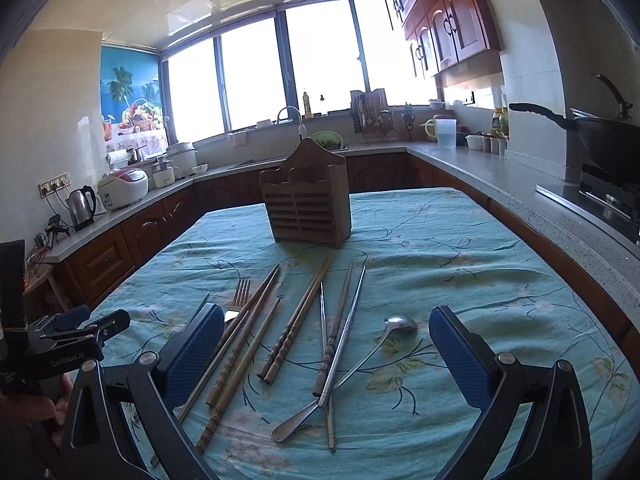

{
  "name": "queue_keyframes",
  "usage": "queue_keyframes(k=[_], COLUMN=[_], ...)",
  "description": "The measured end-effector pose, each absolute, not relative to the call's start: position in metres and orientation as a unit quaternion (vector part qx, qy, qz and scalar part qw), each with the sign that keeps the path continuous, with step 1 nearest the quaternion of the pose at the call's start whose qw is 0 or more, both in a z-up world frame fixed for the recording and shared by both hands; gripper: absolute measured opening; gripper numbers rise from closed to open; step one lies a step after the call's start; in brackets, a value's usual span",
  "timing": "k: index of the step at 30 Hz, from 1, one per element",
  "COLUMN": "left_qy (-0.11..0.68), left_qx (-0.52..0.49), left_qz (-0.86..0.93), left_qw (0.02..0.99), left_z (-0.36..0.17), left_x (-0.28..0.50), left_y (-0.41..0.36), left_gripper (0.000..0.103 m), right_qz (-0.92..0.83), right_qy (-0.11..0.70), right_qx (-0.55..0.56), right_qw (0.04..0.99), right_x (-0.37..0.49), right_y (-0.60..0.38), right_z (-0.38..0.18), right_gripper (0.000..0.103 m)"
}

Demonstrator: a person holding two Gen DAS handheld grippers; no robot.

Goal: Organize utensils
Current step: 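Grasp a thin metal chopstick with the left tool while the right tool grasps a wooden chopstick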

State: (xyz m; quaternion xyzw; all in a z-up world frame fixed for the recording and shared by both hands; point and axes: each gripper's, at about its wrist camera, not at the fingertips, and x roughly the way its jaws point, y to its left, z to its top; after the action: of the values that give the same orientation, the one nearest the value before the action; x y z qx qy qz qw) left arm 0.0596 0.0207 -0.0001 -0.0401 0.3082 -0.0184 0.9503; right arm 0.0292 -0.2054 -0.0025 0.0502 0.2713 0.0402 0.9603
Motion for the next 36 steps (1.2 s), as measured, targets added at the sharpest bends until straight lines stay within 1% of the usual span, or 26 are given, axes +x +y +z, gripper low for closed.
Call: queue_keyframes(k=[2, 5, 7, 8, 10, 11, 12, 13, 15, 16, 20, 23, 24, 25, 26, 27, 28, 30, 33, 34, 36], left_qy=[0.323, 0.343, 0.356, 0.361, 0.373, 0.379, 0.386, 0.39, 0.402, 0.408, 0.432, 0.451, 0.456, 0.462, 0.467, 0.473, 0.47, 0.47, 0.468, 0.466, 0.461], left_qx=[-0.039, -0.033, -0.03, -0.029, -0.024, -0.023, -0.022, -0.022, -0.019, -0.018, -0.013, -0.009, -0.009, -0.01, -0.012, -0.013, -0.008, 0.007, 0.026, 0.033, 0.04], left_qz=[-0.022, -0.03, -0.035, -0.039, -0.045, -0.048, -0.052, -0.055, -0.058, -0.06, -0.066, -0.072, -0.074, -0.076, -0.078, -0.08, -0.078, -0.075, -0.074, -0.075, -0.083], left_qw=[0.945, 0.938, 0.933, 0.931, 0.927, 0.924, 0.921, 0.919, 0.914, 0.911, 0.899, 0.89, 0.887, 0.884, 0.881, 0.878, 0.879, 0.879, 0.88, 0.881, 0.882], left_z=[0.003, 0.006, 0.009, 0.01, 0.012, 0.012, 0.013, 0.01, 0.01, 0.01, 0.003, -0.002, -0.004, -0.005, -0.006, -0.007, -0.009, -0.016, -0.016, -0.015, -0.015], left_x=[0.072, 0.094, 0.109, 0.115, 0.127, 0.132, 0.138, 0.145, 0.156, 0.161, 0.18, 0.189, 0.191, 0.193, 0.195, 0.197, 0.2, 0.216, 0.216, 0.215, 0.213], left_y=[0.021, 0.019, 0.018, 0.017, 0.014, 0.012, 0.011, 0.01, 0.008, 0.007, 0.001, -0.005, -0.006, -0.007, -0.008, -0.009, -0.011, -0.008, -0.015, -0.018, -0.023], left_gripper=[0.099, 0.094, 0.091, 0.089, 0.086, 0.083, 0.079, 0.078, 0.074, 0.073, 0.062, 0.057, 0.053, 0.05, 0.046, 0.042, 0.042, 0.039, 0.036, 0.035, 0.023], right_qz=[0.045, 0.051, 0.049, 0.048, 0.046, 0.048, 0.051, 0.053, 0.053, 0.054, 0.058, 0.059, 0.061, 0.06, 0.059, 0.058, 0.057, 0.05, 0.043, 0.041, 0.042], right_qy=[0.282, 0.3, 0.315, 0.323, 0.338, 0.349, 0.36, 0.368, 0.385, 0.394, 0.428, 0.451, 0.459, 0.466, 0.471, 0.476, 0.481, 0.495, 0.508, 0.507, 0.508], right_qx=[0.062, 0.083, 0.094, 0.099, 0.105, 0.109, 0.114, 0.118, 0.113, 0.11, 0.108, 0.1, 0.1, 0.096, 0.092, 0.088, 0.084, 0.075, 0.066, 0.06, 0.049], right_qw=[0.956, 0.949, 0.943, 0.94, 0.934, 0.93, 0.925, 0.921, 0.914, 0.911, 0.896, 0.885, 0.881, 0.878, 0.875, 0.873, 0.871, 0.864, 0.858, 0.859, 0.859], right_x=[0.04, 0.06, 0.076, 0.085, 0.101, 0.111, 0.12, 0.128, 0.144, 0.152, 0.179, 0.198, 0.205, 0.21, 0.216, 0.221, 0.226, 0.236, 0.246, 0.248, 0.251], right_y=[-0.21, -0.217, -0.222, -0.224, -0.227, -0.228, -0.229, -0.229, -0.227, -0.225, -0.222, -0.219, -0.218, -0.217, -0.216, -0.214, -0.213, -0.213, -0.213, -0.213, -0.212], right_z=[-0.002, -0.004, -0.006, -0.008, -0.012, -0.014, -0.017, -0.02, -0.026, -0.029, -0.043, -0.056, -0.061, -0.065, -0.069, -0.073, -0.077, -0.085, -0.095, -0.095, -0.095], right_gripper=[0.102, 0.1, 0.092, 0.09, 0.08, 0.078, 0.073, 0.065, 0.056, 0.053, 0.043, 0.035, 0.031, 0.029, 0.029, 0.026, 0.024, 0.022, 0.019, 0.016, 0.015])
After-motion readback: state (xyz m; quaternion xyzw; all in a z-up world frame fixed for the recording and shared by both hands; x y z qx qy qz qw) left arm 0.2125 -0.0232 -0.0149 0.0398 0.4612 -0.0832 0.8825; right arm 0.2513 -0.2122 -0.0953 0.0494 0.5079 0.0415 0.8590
